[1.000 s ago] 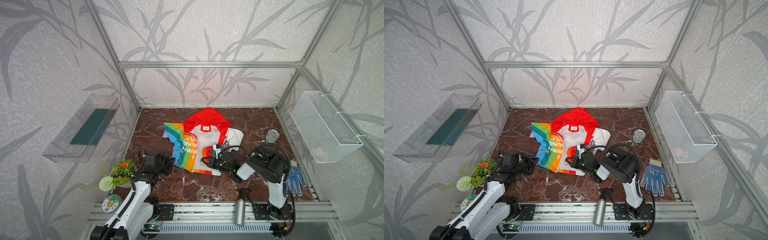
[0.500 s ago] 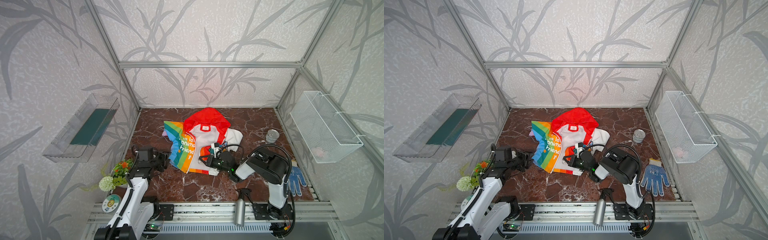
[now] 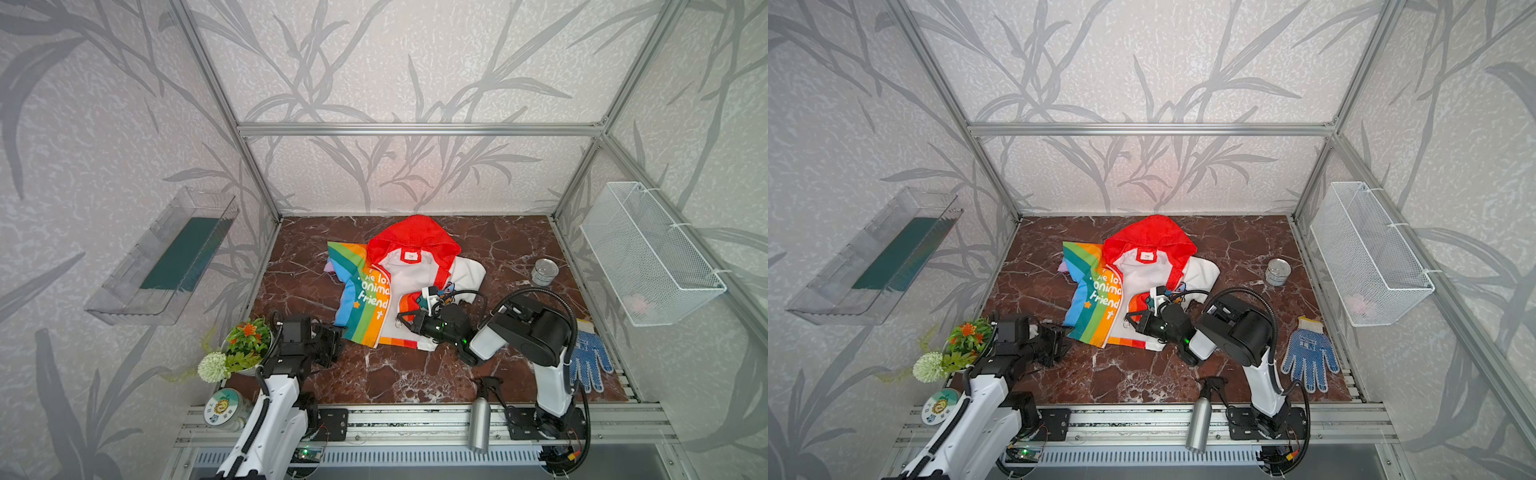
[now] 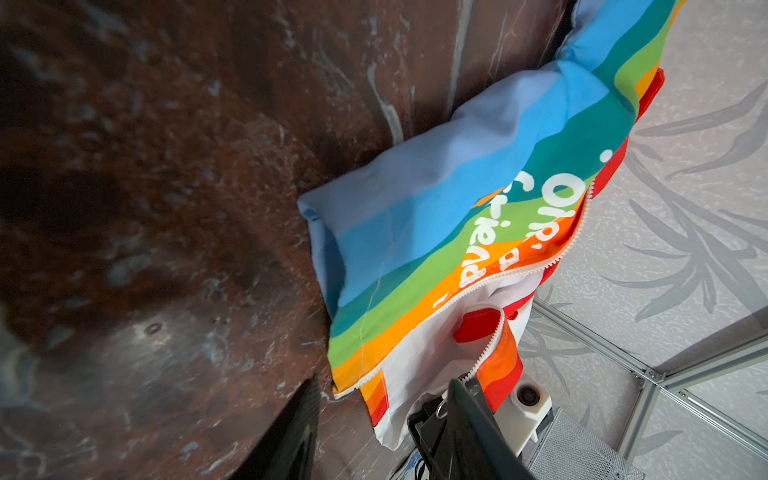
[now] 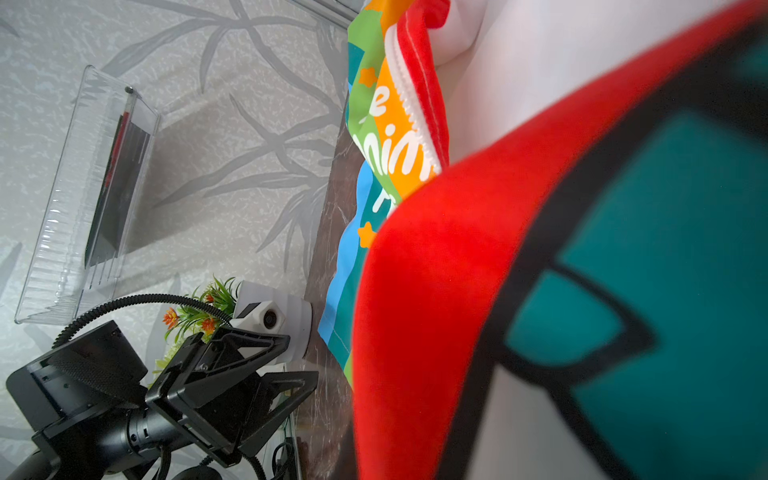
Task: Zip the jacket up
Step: 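Bring the right gripper's zipper end toward the left gripper's zipper end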
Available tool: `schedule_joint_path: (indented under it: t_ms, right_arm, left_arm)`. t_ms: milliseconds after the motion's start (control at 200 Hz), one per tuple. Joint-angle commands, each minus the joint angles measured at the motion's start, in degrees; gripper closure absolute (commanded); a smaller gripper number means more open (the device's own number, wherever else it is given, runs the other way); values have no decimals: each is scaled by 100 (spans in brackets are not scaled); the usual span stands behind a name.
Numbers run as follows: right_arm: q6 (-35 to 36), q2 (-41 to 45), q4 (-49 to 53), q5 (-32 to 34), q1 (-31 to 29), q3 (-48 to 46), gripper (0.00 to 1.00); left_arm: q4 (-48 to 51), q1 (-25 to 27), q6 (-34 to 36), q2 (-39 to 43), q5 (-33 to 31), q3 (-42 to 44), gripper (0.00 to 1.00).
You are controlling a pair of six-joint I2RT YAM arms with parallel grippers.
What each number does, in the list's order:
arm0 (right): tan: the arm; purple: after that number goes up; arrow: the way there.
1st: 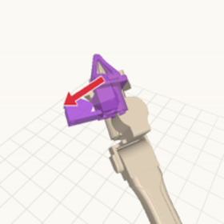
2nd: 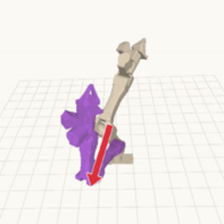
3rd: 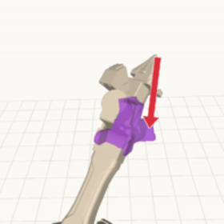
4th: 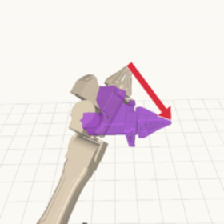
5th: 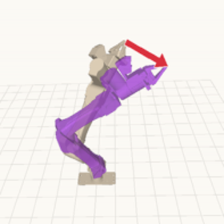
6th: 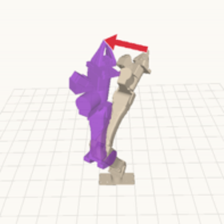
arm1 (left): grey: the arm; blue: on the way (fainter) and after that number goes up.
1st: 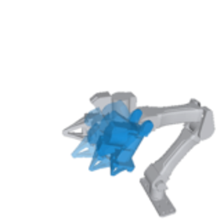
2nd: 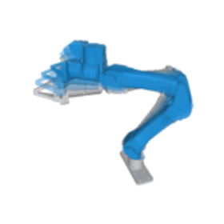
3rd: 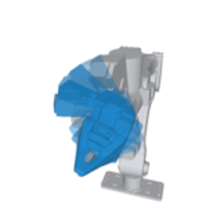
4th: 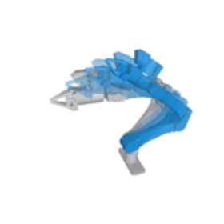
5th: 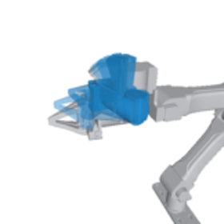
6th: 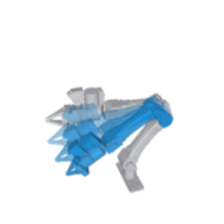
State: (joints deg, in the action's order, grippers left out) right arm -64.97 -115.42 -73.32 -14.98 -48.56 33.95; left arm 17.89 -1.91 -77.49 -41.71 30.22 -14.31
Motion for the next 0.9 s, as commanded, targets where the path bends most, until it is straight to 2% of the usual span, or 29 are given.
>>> schedule_joint_path:
  t_ms: [0,90,170,255,375,530,650,765,895]
  right_arm:
    - [193,340,135,52,-48,-40,100]
    - [177,369,151,3,-49,-39,100]
    - [146,371,151,-5,-49,-30,100]
    - [158,408,200,47,-49,-56,100]
    - [216,486,283,100,-36,-97,100]
    - [191,489,285,82,-14,-99,100]
    - [192,525,309,49,29,-142,100]
    - [121,503,183,54,85,-212,100]
    - [130,578,222,50,118,-283,100]
  left_arm:
    - [-47,56,318,-177,-42,29,47]
    - [-113,68,750,-543,-123,-69,47]
    - [-192,91,1158,-1042,73,-259,47]
    - [4,371,1449,-1298,-13,-610,47]
    - [-71,960,1342,-1453,-250,-783,48]
    - [-181,1393,1228,-1664,-459,-755,49]
    - [-223,1546,1190,-1770,-533,-743,49]
    - [-710,1585,1027,-2039,-421,-634,49]
    - [-566,1670,1138,-2329,-456,-811,49]
